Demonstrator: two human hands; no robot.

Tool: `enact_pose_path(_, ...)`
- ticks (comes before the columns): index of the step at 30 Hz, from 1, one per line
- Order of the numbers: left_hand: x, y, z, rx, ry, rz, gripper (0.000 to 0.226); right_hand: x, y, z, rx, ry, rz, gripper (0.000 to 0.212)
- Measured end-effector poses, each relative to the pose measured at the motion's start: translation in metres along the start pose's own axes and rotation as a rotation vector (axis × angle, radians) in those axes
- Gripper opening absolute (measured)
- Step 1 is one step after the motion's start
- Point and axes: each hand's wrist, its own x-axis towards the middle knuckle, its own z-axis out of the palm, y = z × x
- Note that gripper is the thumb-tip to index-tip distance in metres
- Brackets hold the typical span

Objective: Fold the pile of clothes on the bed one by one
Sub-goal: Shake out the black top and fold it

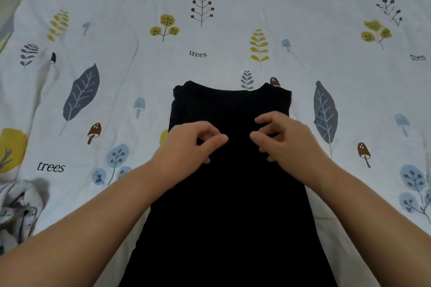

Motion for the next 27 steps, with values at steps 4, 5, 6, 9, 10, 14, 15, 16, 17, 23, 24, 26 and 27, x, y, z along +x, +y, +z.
enact_pose_path(4,0.013,-0.021,-0.005,0.24,0.411,-0.019,0.018,0.011,0.022,-0.004,-0.25,0.26,0.045,0.013)
enact_pose_path(5,0.019,-0.028,-0.009,0.262,0.497,-0.056,0.013,0.016,0.027,-0.006,-0.274,0.317,0.087,0.02)
enact_pose_path(6,0.026,-0.035,-0.012,0.275,0.527,-0.112,0.012,0.023,0.03,-0.008,-0.292,0.337,0.135,0.029)
enact_pose_path(9,0.05,-0.046,-0.017,0.25,0.435,-0.333,0.042,0.043,0.036,-0.009,-0.276,0.303,0.271,0.055)
enact_pose_path(10,0.056,-0.046,-0.017,0.236,0.394,-0.384,0.049,0.05,0.036,-0.007,-0.261,0.292,0.302,0.058)
enact_pose_path(14,0.073,-0.049,-0.012,0.378,0.273,-0.301,0.027,0.074,0.043,0.002,-0.41,0.222,0.313,0.041)
enact_pose_path(15,0.076,-0.051,-0.013,0.412,0.295,-0.263,0.02,0.079,0.044,0.001,-0.456,0.244,0.287,0.034)
enact_pose_path(16,0.078,-0.053,-0.017,0.419,0.357,-0.246,0.019,0.084,0.044,-0.003,-0.477,0.292,0.255,0.029)
enact_pose_path(17,0.081,-0.054,-0.023,0.404,0.443,-0.252,0.021,0.089,0.043,-0.007,-0.48,0.356,0.224,0.027)
enact_pose_path(23,0.093,-0.057,-0.046,0.291,0.687,-0.345,0.023,0.104,0.029,-0.022,-0.462,0.538,0.164,0.029)
enact_pose_path(24,0.091,-0.054,-0.042,0.267,0.675,-0.337,0.029,0.103,0.028,-0.018,-0.448,0.524,0.17,0.036)
enact_pose_path(26,0.082,-0.051,-0.027,0.359,0.645,-0.238,0.043,0.094,0.027,-0.003,-0.492,0.511,0.125,0.054)
enact_pose_path(27,0.074,-0.052,-0.017,0.448,0.63,-0.153,0.05,0.086,0.029,0.007,-0.542,0.509,0.068,0.061)
